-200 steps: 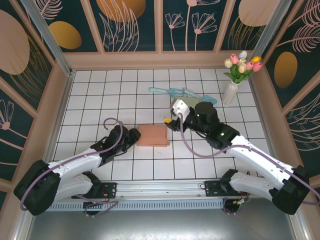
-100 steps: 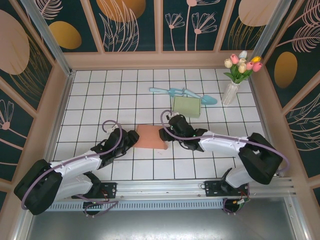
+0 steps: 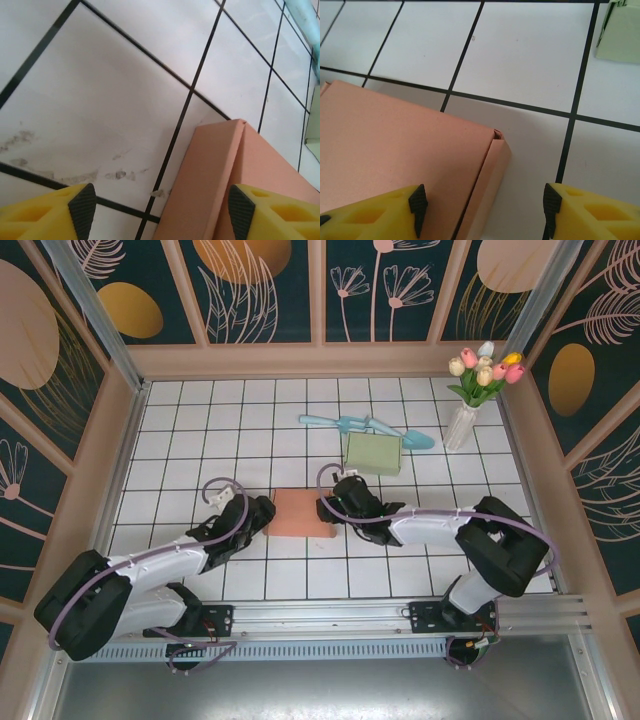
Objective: Fold the paper box
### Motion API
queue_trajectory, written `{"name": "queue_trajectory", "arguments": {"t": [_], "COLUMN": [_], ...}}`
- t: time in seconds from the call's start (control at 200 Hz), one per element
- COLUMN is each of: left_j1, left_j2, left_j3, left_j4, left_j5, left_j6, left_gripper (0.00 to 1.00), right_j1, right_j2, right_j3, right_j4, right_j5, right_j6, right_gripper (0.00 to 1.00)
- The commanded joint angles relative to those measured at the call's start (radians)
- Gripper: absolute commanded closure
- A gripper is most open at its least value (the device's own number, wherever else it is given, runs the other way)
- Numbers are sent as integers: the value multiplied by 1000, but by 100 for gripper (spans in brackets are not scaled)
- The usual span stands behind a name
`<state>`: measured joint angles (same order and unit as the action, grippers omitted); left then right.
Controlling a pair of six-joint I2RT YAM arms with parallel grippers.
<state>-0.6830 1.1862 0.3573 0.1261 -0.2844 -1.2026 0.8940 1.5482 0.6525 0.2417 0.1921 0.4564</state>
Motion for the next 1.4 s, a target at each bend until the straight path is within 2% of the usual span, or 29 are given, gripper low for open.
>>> {"name": "queue_trajectory", "arguments": {"t": [0.0, 0.18, 0.445, 0.676, 0.841, 0.926, 1.036, 1.086, 1.216, 1.391], "left_j1": [-6, -6, -33, -104, -187, -196, -196, -195, -196, -196], "left_j2": [-3, -43, -28, 15, 35, 54, 81, 100, 139, 184], "left_j3": [57, 68, 98, 111, 155, 199, 261, 286, 313, 335], "left_j4": [-98, -131, -183, -207, -275, -330, -435, -471, -473, -456], "left_j5": [-25, 91, 96, 79, 16, -9, -122, -141, -114, -25], "left_j6": [60, 93, 155, 90, -4, -20, -43, -54, -84, -130], "left_gripper": [21, 7, 12, 13, 10, 10, 10, 10, 10, 11], "right_j1": [5, 3, 2, 2, 5, 8, 10, 10, 10, 10], "right_j2": [-3, 25, 42, 41, 40, 37, 38, 37, 35, 22], "right_j3": [-50, -71, -136, -202, -209, -209, -211, -210, -214, -214], "right_j4": [74, 126, 228, 307, 324, 328, 334, 334, 333, 328], "right_j5": [23, -17, -36, -34, -60, -66, -69, -71, -67, -64], "right_j6": [32, 26, 18, 29, 26, 25, 24, 24, 20, 19], "right_gripper": [35, 39, 39, 39, 39, 39, 38, 38, 38, 38]}}
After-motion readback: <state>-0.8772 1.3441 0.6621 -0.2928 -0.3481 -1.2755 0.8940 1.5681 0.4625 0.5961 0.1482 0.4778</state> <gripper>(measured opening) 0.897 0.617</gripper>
